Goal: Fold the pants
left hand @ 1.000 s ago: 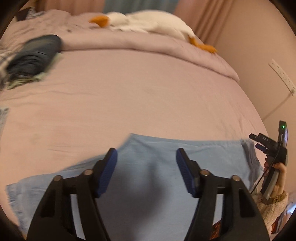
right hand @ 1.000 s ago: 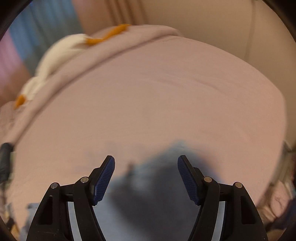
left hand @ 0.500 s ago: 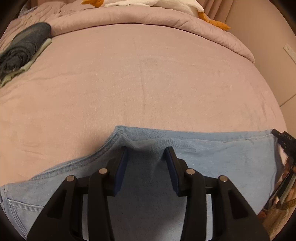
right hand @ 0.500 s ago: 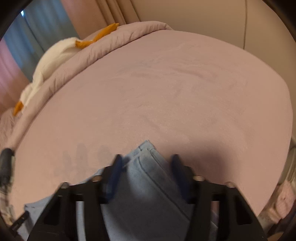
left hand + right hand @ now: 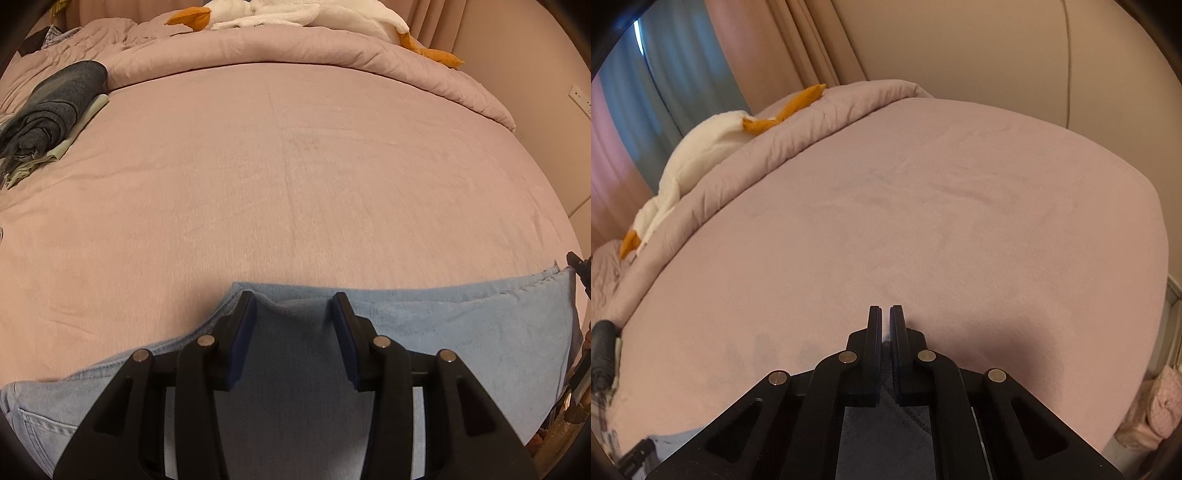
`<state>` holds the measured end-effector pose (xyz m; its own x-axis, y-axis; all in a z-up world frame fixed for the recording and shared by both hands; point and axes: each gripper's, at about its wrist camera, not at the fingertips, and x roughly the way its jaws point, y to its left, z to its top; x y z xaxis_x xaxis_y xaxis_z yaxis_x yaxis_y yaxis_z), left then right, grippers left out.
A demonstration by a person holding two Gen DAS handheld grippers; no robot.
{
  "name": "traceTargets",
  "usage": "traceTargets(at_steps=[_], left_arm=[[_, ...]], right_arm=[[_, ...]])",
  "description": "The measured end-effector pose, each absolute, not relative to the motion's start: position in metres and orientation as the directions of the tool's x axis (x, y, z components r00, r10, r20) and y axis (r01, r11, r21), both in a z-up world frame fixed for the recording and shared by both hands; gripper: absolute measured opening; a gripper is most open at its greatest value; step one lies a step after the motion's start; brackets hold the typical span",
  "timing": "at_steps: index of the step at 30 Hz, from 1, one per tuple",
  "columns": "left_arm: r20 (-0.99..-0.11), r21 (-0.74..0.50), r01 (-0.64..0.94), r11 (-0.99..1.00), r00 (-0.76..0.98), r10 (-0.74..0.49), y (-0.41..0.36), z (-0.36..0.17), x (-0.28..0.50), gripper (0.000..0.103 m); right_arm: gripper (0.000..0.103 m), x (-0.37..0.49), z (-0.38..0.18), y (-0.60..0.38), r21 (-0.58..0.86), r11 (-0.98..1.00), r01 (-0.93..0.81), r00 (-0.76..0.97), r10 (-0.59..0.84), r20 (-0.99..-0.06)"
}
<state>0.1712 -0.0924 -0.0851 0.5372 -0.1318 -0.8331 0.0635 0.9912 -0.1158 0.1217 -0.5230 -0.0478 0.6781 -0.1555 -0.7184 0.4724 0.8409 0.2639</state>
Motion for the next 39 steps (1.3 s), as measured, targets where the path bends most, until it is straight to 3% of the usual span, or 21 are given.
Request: traceTargets(at_steps=[4, 8, 11, 13, 15, 16, 21, 22, 23, 25, 28, 32, 35, 37, 39], left_arm=[[-0.832, -0.11, 0.059, 0.992, 0.54, -0.124, -0.093, -0.086, 0.173, 0.043], [-0.832, -0.101, 0.066, 0.993, 0.541, -0.12, -0.093, -0.087, 0.173, 0.043], [-0.831, -0.115, 0.062, 0.991, 0.541, -0.13, -0.091, -0.087, 0.174, 0.043], [-0.829, -0.126, 0.057, 0.99, 0.542, -0.136, -0.089, -0.087, 0.174, 0.043], [-0.829, -0.132, 0.055, 0.99, 0.542, -0.141, -0.089, -0.087, 0.174, 0.043], [-0.828, -0.137, 0.055, 0.989, 0.541, -0.145, -0.089, -0.087, 0.174, 0.043], [-0.829, -0.161, 0.05, 0.986, 0.535, -0.163, -0.086, -0.086, 0.175, 0.043], [-0.828, -0.164, 0.048, 0.985, 0.536, -0.164, -0.086, -0.086, 0.175, 0.043], [-0.828, -0.164, 0.048, 0.985, 0.537, -0.164, -0.086, -0.086, 0.175, 0.043], [-0.827, -0.159, 0.047, 0.986, 0.54, -0.159, -0.087, -0.086, 0.175, 0.042], [-0.829, -0.153, 0.043, 0.987, 0.538, -0.152, -0.087, -0.085, 0.174, 0.041], [-0.83, -0.165, 0.025, 0.986, 0.537, -0.152, -0.086, -0.085, 0.177, 0.04], [-0.827, -0.136, 0.016, 0.991, 0.549, -0.122, -0.085, -0.084, 0.179, 0.04], [-0.835, -0.053, -0.025, 0.998, 0.549, -0.031, -0.082, -0.088, 0.182, 0.042], [-0.85, -0.067, -0.039, 0.997, 0.525, -0.037, -0.075, -0.096, 0.185, 0.042]], right_arm=[[0.001, 0.118, -0.044, -0.53, 0.235, 0.823, 0.517, 0.687, -0.235, -0.688], [0.0, 0.12, -0.056, -0.539, 0.303, 0.826, 0.475, 0.655, -0.102, -0.749], [0.004, 0.113, -0.053, -0.536, 0.285, 0.836, 0.468, 0.651, -0.109, -0.751], [0.019, 0.108, -0.056, -0.543, 0.331, 0.808, 0.487, 0.648, -0.081, -0.757], [0.051, 0.104, -0.06, -0.548, 0.381, 0.778, 0.499, 0.654, -0.05, -0.755], [0.053, 0.103, -0.061, -0.55, 0.391, 0.771, 0.503, 0.656, -0.046, -0.753], [0.05, 0.111, -0.066, -0.54, 0.371, 0.799, 0.473, 0.635, -0.018, -0.772], [0.043, 0.115, -0.071, -0.536, 0.355, 0.811, 0.465, 0.62, -0.012, -0.785], [0.024, 0.119, -0.076, -0.533, 0.33, 0.825, 0.459, 0.602, -0.016, -0.798], [0.019, 0.124, -0.08, -0.526, 0.268, 0.842, 0.468, 0.586, -0.069, -0.808], [0.011, 0.119, -0.065, -0.524, 0.297, 0.836, 0.462, 0.649, -0.09, -0.756], [0.01, 0.12, -0.051, -0.522, 0.324, 0.836, 0.443, 0.704, -0.101, -0.703], [0.01, 0.13, -0.056, -0.522, 0.312, 0.829, 0.464, 0.681, -0.109, -0.724], [0.01, 0.138, -0.067, -0.524, 0.287, 0.824, 0.489, 0.644, -0.118, -0.756], [0.01, 0.145, -0.077, -0.526, 0.277, 0.819, 0.503, 0.621, -0.119, -0.775]])
